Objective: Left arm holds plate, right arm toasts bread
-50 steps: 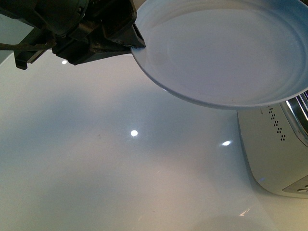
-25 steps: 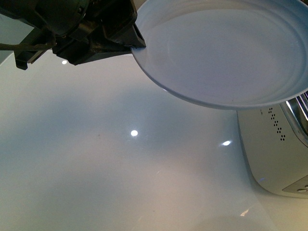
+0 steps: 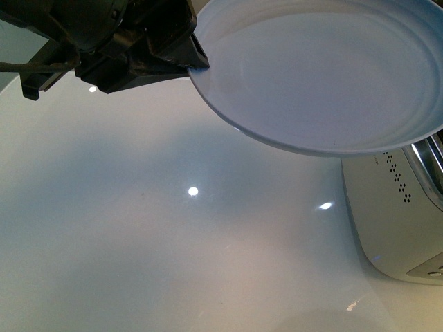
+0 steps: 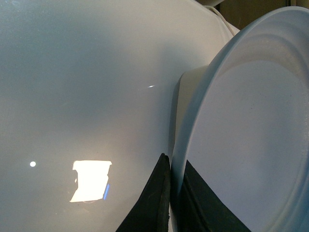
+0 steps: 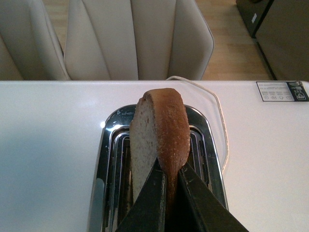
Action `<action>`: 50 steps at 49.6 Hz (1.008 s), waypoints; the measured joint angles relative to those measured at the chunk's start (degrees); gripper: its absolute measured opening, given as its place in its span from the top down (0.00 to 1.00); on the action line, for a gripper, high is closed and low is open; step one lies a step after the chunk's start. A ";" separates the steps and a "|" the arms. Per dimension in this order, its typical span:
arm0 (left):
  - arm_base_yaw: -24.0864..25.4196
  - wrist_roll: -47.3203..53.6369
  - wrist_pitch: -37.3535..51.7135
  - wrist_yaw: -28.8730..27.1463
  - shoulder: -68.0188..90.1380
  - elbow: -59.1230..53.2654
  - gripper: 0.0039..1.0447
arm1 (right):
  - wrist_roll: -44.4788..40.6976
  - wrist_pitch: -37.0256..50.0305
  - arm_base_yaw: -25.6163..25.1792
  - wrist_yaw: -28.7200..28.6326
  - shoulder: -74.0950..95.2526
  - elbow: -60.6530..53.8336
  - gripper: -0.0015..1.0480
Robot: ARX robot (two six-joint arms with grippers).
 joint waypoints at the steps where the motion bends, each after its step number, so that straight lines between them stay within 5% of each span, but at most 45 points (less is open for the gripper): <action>1: 0.00 0.00 0.00 0.00 0.00 0.00 0.97 | 0.04 -0.11 0.04 -0.04 0.24 0.09 0.97; 36: 0.00 0.00 0.00 0.00 0.00 0.00 0.97 | 0.61 -6.43 2.08 1.60 2.05 2.27 0.97; 50: 0.00 0.00 0.00 0.00 0.00 0.00 0.97 | 1.51 -2.21 2.08 1.60 7.82 0.92 0.97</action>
